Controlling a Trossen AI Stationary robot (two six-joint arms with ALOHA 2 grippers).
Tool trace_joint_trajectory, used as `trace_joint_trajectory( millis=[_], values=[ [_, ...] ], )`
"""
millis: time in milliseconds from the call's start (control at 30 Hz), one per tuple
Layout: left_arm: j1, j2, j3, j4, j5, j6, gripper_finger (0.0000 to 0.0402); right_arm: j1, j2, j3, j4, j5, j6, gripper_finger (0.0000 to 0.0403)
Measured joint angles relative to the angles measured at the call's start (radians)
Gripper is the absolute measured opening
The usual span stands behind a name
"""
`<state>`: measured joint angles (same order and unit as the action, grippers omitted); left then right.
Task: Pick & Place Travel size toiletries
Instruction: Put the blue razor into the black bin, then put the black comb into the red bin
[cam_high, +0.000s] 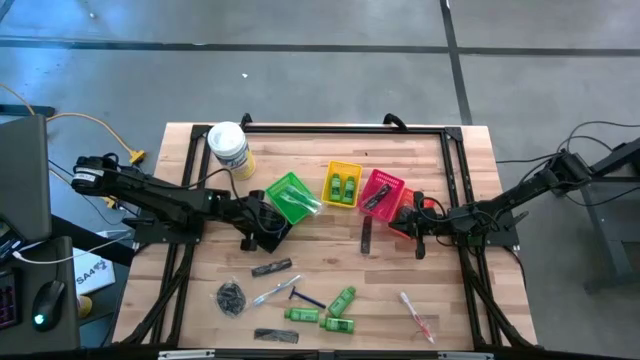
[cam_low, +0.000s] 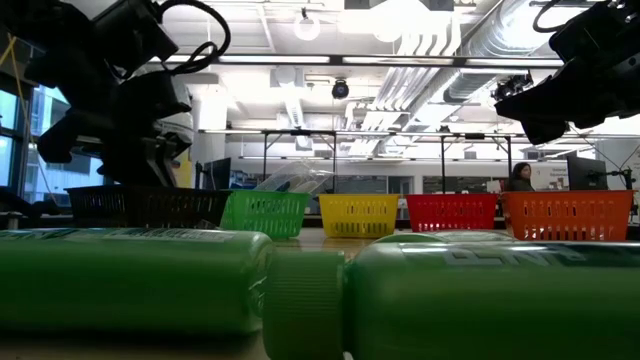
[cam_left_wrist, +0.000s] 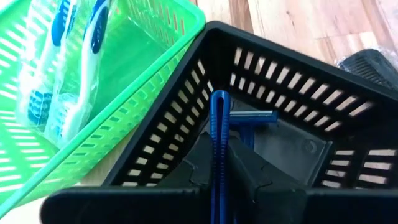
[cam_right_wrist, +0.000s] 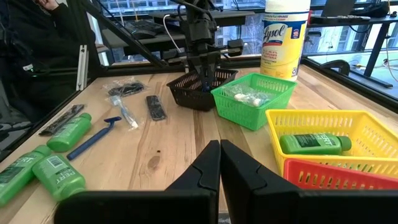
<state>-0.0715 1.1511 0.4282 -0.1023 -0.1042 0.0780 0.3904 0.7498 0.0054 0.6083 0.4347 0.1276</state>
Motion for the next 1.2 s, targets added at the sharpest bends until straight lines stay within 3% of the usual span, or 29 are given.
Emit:
trace_joint_trajectory(
  millis=[500, 867, 1200],
  values=[
    [0.0, 0.0, 0.0, -0.013, -0.003, -0.004, 0.0026, 0.0, 0.0, 0.0, 0.0, 0.0, 0.0, 0.0003],
    [0.0, -0.001, 0.009, -0.02, 0.015, -0.027, 0.0129, 0.0, 0.0, 0.0, 0.0, 0.0, 0.0, 0.0003],
    [-0.018, -0.032, 0.35, -0.444, 0.002, -0.114, 0.0146, 0.0, 0.0, 0.0, -0.01, 0.0, 0.004, 0.0003]
  ],
)
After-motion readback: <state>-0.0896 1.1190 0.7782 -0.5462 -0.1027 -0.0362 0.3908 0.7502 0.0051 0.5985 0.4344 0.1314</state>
